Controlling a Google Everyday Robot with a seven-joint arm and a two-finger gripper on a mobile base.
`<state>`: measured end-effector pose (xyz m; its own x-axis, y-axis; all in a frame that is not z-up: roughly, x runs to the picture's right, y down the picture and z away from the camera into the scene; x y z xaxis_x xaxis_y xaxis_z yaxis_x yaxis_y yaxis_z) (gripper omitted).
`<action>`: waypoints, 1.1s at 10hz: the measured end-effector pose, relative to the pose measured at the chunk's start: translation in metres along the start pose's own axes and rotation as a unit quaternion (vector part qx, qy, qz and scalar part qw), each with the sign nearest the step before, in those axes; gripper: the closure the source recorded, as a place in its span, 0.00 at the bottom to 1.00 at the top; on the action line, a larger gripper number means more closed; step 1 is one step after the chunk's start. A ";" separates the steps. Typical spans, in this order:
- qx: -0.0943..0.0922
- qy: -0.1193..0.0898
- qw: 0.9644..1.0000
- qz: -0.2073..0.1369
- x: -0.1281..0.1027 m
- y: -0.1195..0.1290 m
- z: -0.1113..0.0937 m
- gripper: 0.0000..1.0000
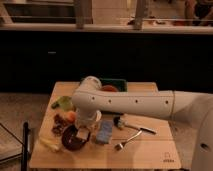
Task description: Place eraser in purple bowl
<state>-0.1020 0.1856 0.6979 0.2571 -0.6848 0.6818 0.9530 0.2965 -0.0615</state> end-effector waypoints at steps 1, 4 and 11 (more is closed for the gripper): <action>0.000 -0.005 1.000 -0.014 0.001 -0.007 0.003 1.00; 0.007 -0.028 0.998 -0.060 0.000 -0.022 0.014 1.00; 0.033 -0.071 0.987 -0.139 -0.007 -0.041 0.033 0.58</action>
<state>-0.1478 0.2003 0.7199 -0.0426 -0.6464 0.7618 0.9696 0.1570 0.1874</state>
